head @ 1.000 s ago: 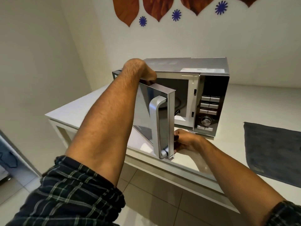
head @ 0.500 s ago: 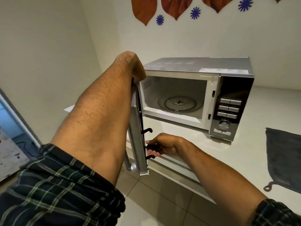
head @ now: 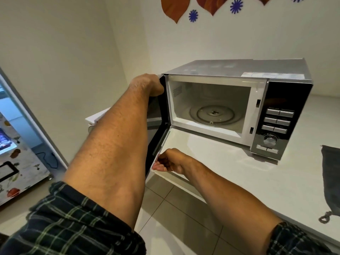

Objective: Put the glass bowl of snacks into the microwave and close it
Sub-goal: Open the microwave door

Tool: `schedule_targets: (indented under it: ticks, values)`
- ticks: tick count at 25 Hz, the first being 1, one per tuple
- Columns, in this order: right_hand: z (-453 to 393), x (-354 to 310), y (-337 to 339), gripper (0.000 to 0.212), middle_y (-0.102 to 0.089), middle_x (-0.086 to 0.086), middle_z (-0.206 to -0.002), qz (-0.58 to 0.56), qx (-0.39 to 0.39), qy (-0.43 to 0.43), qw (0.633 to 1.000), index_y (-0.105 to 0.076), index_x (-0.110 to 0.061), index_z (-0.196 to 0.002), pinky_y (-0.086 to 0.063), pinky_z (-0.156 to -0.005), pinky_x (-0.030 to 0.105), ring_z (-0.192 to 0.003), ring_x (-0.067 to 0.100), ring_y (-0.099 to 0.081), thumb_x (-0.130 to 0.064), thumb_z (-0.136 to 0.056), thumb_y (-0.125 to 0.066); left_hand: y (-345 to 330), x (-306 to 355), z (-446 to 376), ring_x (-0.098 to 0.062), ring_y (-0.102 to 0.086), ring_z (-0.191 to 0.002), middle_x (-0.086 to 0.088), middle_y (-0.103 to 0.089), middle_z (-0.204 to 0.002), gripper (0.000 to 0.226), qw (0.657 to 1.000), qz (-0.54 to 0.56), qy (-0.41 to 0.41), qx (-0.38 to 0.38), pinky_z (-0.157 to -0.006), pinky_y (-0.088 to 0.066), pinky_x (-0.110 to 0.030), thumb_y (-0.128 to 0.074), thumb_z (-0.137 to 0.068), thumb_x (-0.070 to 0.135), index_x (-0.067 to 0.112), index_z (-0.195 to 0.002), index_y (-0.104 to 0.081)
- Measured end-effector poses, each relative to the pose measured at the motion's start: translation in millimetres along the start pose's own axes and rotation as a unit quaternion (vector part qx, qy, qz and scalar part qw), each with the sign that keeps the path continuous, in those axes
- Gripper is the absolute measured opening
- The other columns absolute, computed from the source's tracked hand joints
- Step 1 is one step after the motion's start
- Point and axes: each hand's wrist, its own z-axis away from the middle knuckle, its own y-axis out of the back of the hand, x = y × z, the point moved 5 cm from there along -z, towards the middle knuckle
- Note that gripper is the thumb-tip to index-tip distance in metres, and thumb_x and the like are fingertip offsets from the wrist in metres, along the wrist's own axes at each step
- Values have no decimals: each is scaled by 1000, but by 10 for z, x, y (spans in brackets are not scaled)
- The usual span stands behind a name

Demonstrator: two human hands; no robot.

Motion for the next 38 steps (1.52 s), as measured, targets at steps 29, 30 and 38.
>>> schedule_targets:
  ticks: [29,30,38]
  values:
    - [-437,-86,-654,55,-54,15,-143,-95,-10,82,992,-37,-1,-150,-39,-113,30,-134,26,-50,-4,-98,-55,-246,-847,-191,-23,-63,-119,9,-68,-131,51,980,102,-36,165,-97,-52,-51,-57,-85,34,36,-136,-60]
    - [-431,-88,-630,54,-58,15,-136,-83,-11,88,993,-38,-1,-149,-40,-111,28,-125,24,-56,-5,-98,-55,-250,-855,-209,-25,-64,-117,7,-69,-129,50,980,103,-37,164,-96,-53,-52,-57,-84,36,36,-134,-61]
    - [110,-225,20,57,-69,-3,-130,259,202,297,897,-61,-20,-136,-51,-104,32,-116,11,-65,-47,-86,-67,-478,-184,106,-30,-68,-94,-11,-76,-102,34,879,212,-119,410,-89,-48,-38,-51,-89,28,8,-105,-74]
